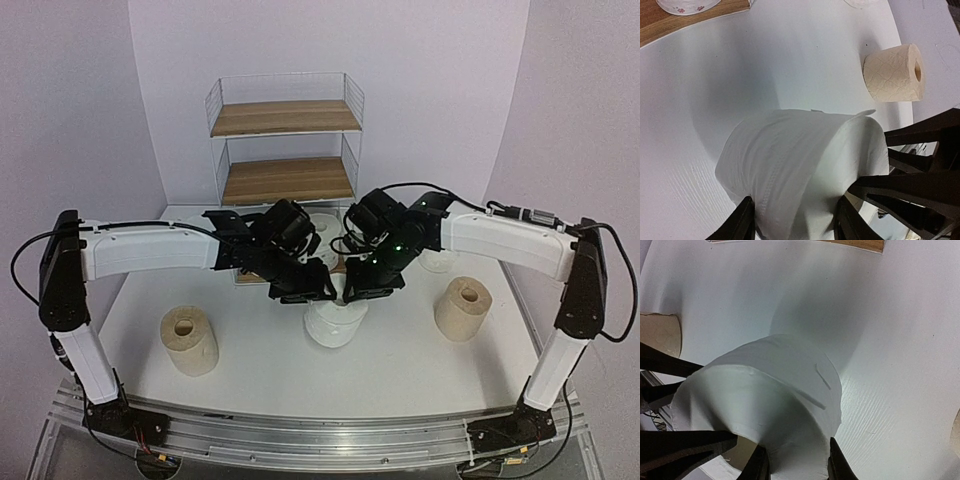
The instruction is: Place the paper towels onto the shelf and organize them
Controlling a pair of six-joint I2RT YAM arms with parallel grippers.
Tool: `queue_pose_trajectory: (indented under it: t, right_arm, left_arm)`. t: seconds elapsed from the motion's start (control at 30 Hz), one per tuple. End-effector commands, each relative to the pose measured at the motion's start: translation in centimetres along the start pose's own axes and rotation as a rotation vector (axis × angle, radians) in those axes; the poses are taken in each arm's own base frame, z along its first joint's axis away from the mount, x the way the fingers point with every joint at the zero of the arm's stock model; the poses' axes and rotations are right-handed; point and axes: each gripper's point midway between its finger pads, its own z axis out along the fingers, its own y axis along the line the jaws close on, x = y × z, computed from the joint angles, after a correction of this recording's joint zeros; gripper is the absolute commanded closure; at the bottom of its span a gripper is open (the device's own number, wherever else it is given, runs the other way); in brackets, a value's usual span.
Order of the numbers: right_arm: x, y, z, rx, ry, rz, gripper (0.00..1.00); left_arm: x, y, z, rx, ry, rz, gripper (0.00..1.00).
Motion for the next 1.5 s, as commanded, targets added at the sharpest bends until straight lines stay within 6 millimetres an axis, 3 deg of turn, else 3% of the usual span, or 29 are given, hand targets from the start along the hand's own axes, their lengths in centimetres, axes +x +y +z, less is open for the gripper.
queue_pose_trajectory:
  t: [0.0, 0.13, 0.3, 0.37, 0.47, 0.53, 0.67, 0.83, 0.93, 1.07, 1.47]
  right_arm:
    - [-2.0, 2.2, -2.0, -0.068, -0.075, 0.003, 0.84]
    - [-1.5, 3.3, -2.6, -0.135, -0.06, -0.072, 0.7]
    - [0.0, 4.9, -4.2, -0.248, -0.054, -0.281, 0.33]
    - [0.2, 5.4, -5.5, -0.291, -0.1, -0.384, 0.13]
    - [1.0, 5.6, -6.4, -0.347, -0.221, -0.562, 0.05]
    - [1.8, 6.1, -7.9, -0.411, -0.378, -0.716, 0.02]
    - [3.7, 4.4, -7.5, -0.385, -0.601, -0.911, 0.02]
    - [5.1, 4.6, -6.6, -0.433, -0.617, -0.998, 0.02]
    - [3.6, 4.9, -6.6, -0.416, -0.659, -0.951, 0.02]
    - [1.0, 3.8, -5.9, -0.303, -0.728, -0.873, 0.02]
    - [2.0, 6.9, -5.0, -0.501, -0.694, -0.937, 0.02]
  left_arm:
    - [-1.1, 0.5, -0.5, -0.058, -0.04, -0.017, 0.65]
    - [-1.4, 0.7, -1.1, -0.074, -0.058, -0.044, 0.82]
    - [-1.4, 1.1, -2.0, -0.086, -0.066, -0.079, 0.95]
    - [-1.3, 1.2, -2.2, -0.06, -0.051, -0.094, 0.97]
    - [-1.1, 1.4, -2.5, 0.034, -0.017, -0.13, 1.0]
    - [-1.0, 1.0, -3.1, 0.136, 0.014, -0.144, 1.0]
    - [-1.4, -0.4, -5.2, 0.319, 0.031, -0.14, 1.0]
    - [-1.2, -2.3, -7.6, 0.421, 0.046, -0.094, 1.0]
    - [-0.9, -2.9, -8.4, 0.461, 0.056, -0.077, 1.0]
    - [-0.8, -2.8, -8.7, 0.468, 0.04, -0.086, 1.0]
    - [-0.8, -3.5, -9.4, 0.516, 0.036, -0.07, 1.0]
